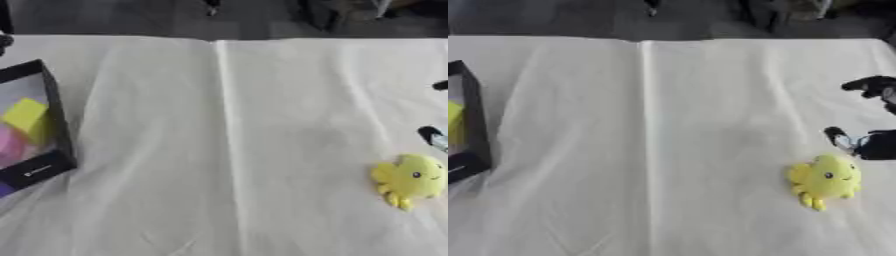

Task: Pick up the objects with one hand, pass them to the other hand, and then place them into the box on the other side of the table.

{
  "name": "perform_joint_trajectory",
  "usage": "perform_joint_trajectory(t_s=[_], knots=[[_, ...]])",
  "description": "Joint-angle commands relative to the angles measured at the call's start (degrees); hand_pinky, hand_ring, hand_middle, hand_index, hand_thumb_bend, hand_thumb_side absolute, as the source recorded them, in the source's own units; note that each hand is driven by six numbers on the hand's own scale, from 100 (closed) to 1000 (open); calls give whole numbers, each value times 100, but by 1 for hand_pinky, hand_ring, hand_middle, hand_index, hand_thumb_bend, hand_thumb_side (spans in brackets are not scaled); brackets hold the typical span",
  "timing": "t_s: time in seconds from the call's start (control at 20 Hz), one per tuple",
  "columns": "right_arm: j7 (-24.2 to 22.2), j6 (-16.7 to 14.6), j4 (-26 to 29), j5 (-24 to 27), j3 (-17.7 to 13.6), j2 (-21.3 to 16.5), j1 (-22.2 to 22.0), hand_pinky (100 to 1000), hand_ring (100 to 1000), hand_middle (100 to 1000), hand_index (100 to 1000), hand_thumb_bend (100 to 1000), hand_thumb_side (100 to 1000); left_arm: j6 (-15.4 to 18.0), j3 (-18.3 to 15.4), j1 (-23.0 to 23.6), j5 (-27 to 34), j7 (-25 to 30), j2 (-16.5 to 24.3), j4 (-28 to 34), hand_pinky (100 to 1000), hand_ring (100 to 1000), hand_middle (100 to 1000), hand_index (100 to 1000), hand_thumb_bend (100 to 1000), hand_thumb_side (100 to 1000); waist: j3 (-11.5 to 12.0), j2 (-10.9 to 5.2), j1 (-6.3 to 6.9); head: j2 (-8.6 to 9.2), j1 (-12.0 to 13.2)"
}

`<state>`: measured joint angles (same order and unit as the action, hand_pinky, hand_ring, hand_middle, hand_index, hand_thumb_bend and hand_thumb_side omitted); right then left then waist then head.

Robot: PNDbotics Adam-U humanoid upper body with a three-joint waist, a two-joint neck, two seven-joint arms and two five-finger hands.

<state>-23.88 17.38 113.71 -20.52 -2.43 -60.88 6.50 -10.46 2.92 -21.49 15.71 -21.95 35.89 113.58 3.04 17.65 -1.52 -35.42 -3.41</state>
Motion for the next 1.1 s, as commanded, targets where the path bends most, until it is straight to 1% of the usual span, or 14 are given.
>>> perform_joint_trajectory(t_s=[0.05, 0.1, 0.15, 0.25, 0.3, 0.45, 0.6, 0.9, 1.1], knots=[[-627, -311, 88, -210, -294, -338, -172, 959, 958, 937, 930, 353, 287, 77, -66, 69, 97, -19, -98, 101, 867, 732, 788, 765, 100, 684, -35, -94, -10, -25, -59], [-736, -374, 88, -238, -347, -351, -250, 960, 959, 937, 929, 354, 308, 59, -59, 120, 122, -7, -166, 101, 868, 732, 789, 765, 100, 749, -48, -92, -17, -23, -64], [-810, -433, 88, -251, -386, -364, -322, 963, 960, 936, 923, 362, 267, 33, -58, 170, 142, 0, -235, 101, 868, 733, 788, 763, 100, 752, -59, -90, -21, -20, -63], [-904, -549, 88, -296, -428, -401, -431, 968, 965, 935, 923, 374, 222, -38, -45, 251, 162, 7, -328, 101, 869, 734, 786, 759, 100, 754, -77, -90, -16, -12, -60], [-932, -583, 88, -337, -438, -415, -464, 970, 966, 932, 924, 394, 179, -68, -33, 272, 158, 22, -347, 101, 870, 737, 788, 758, 100, 753, -82, -90, -11, -10, -69], [-997, -609, 88, -463, -401, -431, -540, 968, 963, 926, 935, 421, 115, -92, -9, 290, 115, 82, -380, 101, 871, 739, 789, 757, 100, 752, -81, -88, 12, -2, -109], [-909, -480, 88, -574, -323, -427, -536, 959, 949, 915, 941, 443, 112, -102, 3, 280, 100, 104, -408, 101, 870, 737, 786, 755, 100, 750, -71, -82, 36, 8, -129], [-295, -118, 88, -710, -48, -364, -411, 944, 928, 897, 920, 471, 100, -148, 47, 255, 90, 152, -469, 101, 871, 736, 782, 750, 100, 751, -30, -50, 67, 13, -160], [-173, 69, 88, -812, 132, -308, -343, 939, 923, 891, 916, 468, 100, -179, 71, 240, 82, 172, -486, 101, 871, 735, 779, 749, 100, 751, 3, -33, 74, 0, -232]])
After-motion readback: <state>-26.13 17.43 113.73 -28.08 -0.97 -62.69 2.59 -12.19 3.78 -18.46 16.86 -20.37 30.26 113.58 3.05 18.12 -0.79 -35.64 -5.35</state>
